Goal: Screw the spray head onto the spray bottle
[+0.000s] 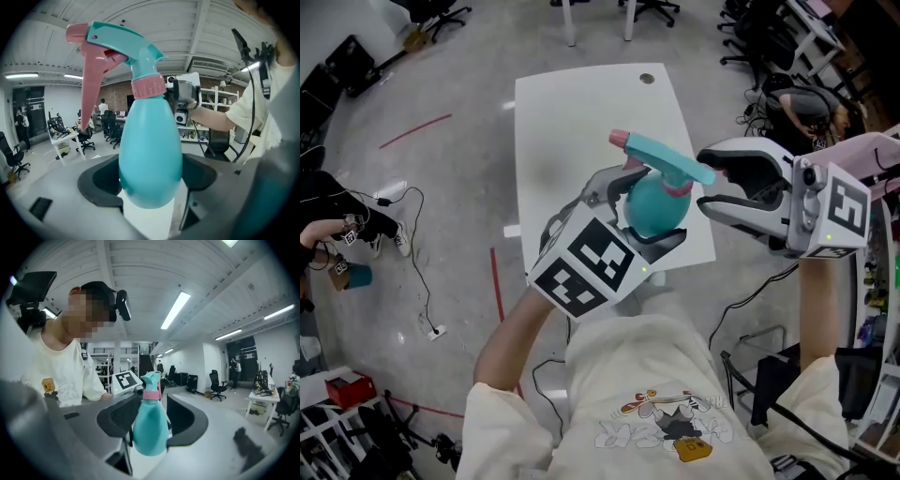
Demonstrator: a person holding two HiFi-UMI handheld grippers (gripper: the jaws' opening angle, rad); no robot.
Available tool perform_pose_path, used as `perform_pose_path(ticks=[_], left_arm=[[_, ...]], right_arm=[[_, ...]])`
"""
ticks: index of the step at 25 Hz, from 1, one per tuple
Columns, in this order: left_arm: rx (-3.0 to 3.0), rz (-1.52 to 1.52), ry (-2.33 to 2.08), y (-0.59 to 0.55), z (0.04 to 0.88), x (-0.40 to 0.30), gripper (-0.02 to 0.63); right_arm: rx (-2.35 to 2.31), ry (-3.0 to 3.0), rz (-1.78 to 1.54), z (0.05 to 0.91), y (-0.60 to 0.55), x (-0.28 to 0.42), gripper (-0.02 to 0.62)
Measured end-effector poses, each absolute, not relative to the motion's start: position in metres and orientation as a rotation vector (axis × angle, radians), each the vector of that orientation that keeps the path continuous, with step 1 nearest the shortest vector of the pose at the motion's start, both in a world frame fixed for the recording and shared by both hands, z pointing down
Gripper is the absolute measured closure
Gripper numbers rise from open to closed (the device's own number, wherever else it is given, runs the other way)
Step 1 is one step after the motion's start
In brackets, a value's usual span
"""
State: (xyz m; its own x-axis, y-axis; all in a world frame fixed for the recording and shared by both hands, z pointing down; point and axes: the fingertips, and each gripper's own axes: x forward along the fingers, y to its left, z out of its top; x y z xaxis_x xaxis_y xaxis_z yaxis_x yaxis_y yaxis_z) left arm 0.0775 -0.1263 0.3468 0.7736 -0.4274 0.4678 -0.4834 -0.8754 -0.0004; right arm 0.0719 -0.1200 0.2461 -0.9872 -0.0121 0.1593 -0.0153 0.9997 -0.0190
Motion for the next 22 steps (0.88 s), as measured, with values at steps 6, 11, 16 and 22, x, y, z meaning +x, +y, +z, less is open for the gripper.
perform_pose_path(ticks=[6,11,16,22], left_arm=[[2.885,0.698,-0.415,-0.097,0.342,0.06,0.212],[2.907,0.786,-0.255,-0.086,0.362,0.048,0.212],[2.851,0.92,-0.497,-0.092,0.377,0.065,0.212],[2.722,0.899,-0.923,-0.137,0.392,0.051,0.211]], right_arm=[[-0.129,-2.712,-0.271,0.212,-0.097,0.068,0.417],[-0.408,-2.511,-0.575,0.2,-0.088,0.058,0.417],[-0.318,-2.13,-0.357,0.225,-0.092,0.056,0.416],[-0.209,-1.846,-0.237,0.262,-0.122,0.047,0.416]])
